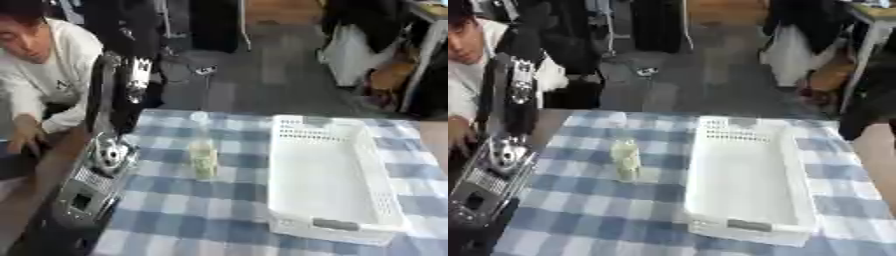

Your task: Pick up objects on the table and place them in the box.

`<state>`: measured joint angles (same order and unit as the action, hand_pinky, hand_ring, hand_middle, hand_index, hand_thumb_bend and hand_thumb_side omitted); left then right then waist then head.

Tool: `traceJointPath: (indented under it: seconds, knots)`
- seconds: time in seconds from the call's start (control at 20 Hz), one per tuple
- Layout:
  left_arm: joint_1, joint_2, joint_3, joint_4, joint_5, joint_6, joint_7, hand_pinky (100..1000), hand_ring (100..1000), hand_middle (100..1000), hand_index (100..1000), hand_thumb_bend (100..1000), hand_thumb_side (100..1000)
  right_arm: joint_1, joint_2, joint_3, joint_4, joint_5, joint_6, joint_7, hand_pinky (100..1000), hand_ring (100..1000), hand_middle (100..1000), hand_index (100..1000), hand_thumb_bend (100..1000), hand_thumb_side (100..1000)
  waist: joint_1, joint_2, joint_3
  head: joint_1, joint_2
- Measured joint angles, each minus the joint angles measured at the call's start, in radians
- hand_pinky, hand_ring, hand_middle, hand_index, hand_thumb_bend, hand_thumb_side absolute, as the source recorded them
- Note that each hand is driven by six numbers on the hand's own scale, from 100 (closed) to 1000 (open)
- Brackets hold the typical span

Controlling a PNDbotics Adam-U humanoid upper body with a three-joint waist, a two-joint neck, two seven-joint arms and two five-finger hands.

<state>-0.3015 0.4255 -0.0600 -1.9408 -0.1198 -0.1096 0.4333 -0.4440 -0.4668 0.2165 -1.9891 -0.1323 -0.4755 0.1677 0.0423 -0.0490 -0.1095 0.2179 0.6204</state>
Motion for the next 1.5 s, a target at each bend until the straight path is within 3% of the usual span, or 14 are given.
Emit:
traceJointPath:
  seconds: [0.5,0.7,0.8,0.85,0.9,0.95,1.05,1.5]
  knots:
    - [0.000,0.000,0.002,0.001,-0.009,0.005,-0.005,736,618,874,785,453,895,0.000,0.000,0.000,0.000,0.000,-0.001,0.002,355,383,458,647,100,916,0.000,0.000,0.000,0.000,0.004]
    - [-0.012,0.032,0.019,0.044,-0.058,0.061,-0.056,751,619,885,848,478,968,0.008,0.000,-0.003,0.000,0.000,0.006,-0.004,355,383,458,647,100,916,0.000,-0.004,-0.007,-0.011,0.018]
    - [-0.034,0.091,0.018,0.094,-0.092,0.119,-0.129,766,623,891,886,499,997,0.008,0.000,-0.006,0.000,0.000,0.010,-0.005,354,383,457,647,100,916,0.005,-0.008,-0.009,-0.017,0.021]
    - [-0.041,0.128,0.016,0.122,-0.108,0.149,-0.176,777,638,901,897,564,996,0.008,0.000,-0.006,0.000,0.000,0.011,-0.005,353,382,457,647,100,918,0.009,-0.009,-0.013,-0.017,0.021]
    - [-0.053,0.167,0.009,0.151,-0.122,0.177,-0.229,771,629,896,891,528,997,0.009,0.000,-0.006,0.000,0.000,0.013,-0.005,354,382,457,647,100,917,0.012,-0.010,-0.015,-0.018,0.021]
    - [-0.065,0.203,0.003,0.178,-0.133,0.200,-0.283,803,671,917,922,894,1000,0.009,0.000,-0.006,0.000,0.000,0.014,-0.004,354,382,457,647,100,918,0.014,-0.010,-0.017,-0.023,0.020]
    - [-0.097,0.269,-0.013,0.233,-0.156,0.230,-0.390,822,679,921,937,1000,1000,0.009,0.000,-0.005,0.000,-0.001,0.016,-0.001,354,382,457,647,100,918,0.015,-0.011,-0.021,-0.026,0.019]
    - [-0.221,0.437,-0.097,0.462,-0.333,0.240,-0.823,897,790,928,949,1000,1000,0.009,0.000,0.005,0.000,-0.014,0.019,0.017,356,383,457,646,100,918,0.027,-0.015,-0.037,-0.017,0.029]
